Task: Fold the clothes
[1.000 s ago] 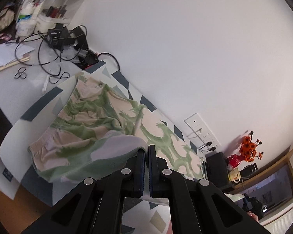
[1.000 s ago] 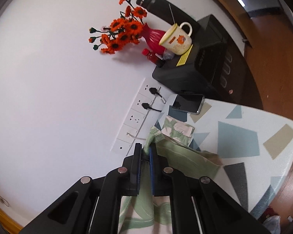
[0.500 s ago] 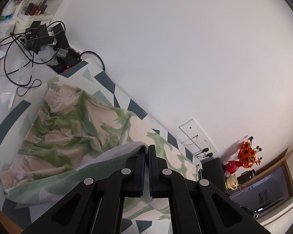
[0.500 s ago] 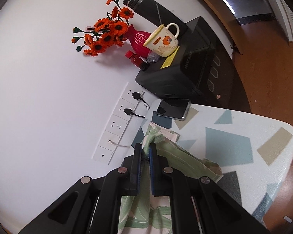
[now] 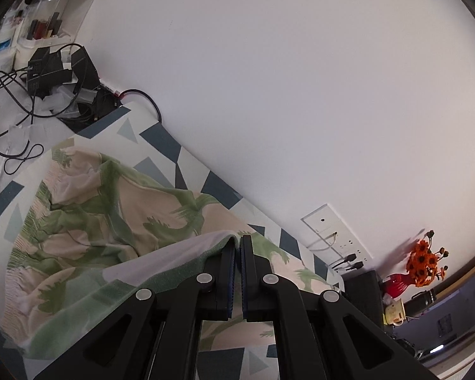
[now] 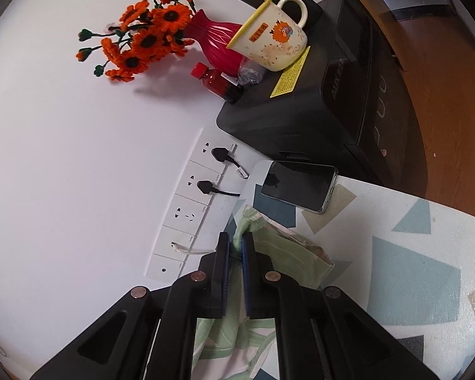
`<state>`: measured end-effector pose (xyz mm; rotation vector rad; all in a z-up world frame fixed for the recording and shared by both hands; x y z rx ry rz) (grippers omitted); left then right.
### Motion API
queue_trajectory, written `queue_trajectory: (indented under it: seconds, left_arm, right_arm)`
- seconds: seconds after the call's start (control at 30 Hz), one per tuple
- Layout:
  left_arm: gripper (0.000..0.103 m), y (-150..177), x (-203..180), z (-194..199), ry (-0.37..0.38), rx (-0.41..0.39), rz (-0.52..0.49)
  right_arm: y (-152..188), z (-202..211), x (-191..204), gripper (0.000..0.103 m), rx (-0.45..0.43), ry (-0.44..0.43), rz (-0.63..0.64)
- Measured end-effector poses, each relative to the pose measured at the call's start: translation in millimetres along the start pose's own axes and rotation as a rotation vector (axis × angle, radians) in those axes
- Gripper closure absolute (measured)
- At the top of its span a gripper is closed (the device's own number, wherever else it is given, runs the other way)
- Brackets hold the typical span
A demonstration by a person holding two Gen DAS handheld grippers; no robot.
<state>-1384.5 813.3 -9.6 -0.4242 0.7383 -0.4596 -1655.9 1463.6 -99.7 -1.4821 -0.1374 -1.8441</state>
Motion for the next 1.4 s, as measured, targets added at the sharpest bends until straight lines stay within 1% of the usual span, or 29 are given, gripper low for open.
queue_trajectory:
  seconds: [0.13, 0.3, 0.73, 0.9, 1.1, 1.27, 1.4]
  left_arm:
    - [0.101, -5, -1, -9, -0.025, 0.003, 0.022]
    - [0.101, -12, -2, -24, -0.06, -0.003, 0.044]
    - [0.101, -40, -7, -83, -0.144, -0.016, 0.045]
    - [0.101, -51, -5, -117, -0.172, -0.002, 0.06]
    - [0.101, -65, 0, -162, -0.2, 0.041, 0.08]
    - [0.101, -75, 5, -199, -0.203, 0.098, 0.086]
    - [0.1, -78, 9, -238, -0.243, 0.193, 0.095]
  right_arm:
    - [-1, -16, -3, 0.096, 0.034, 0.014, 0.006]
    - [2, -47, -1, 0.096, 0.079, 0.027, 0.028]
    - [6, -146, -2, 0.096, 0.155, 0.062, 0.098]
    - [8, -191, -8, 0.096, 0.183, 0.089, 0.111]
    - [7, -238, -14, 0.096, 0.203, 0.114, 0.133]
    - [5, -266, -19, 0.097, 0.214, 0.146, 0.145]
    - [5, -281, -26, 0.096, 0.214, 0.193, 0.144]
Point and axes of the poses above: each gripper's, at about its wrist camera, not at the fingertips, and z roughly against the way its jaws point, x to its left, y to its underside, the point moved 3 cm from there along -z, roughly the way its jaws point, and after that the axes turned 10 degrees about -y, right-handed, at the moved point
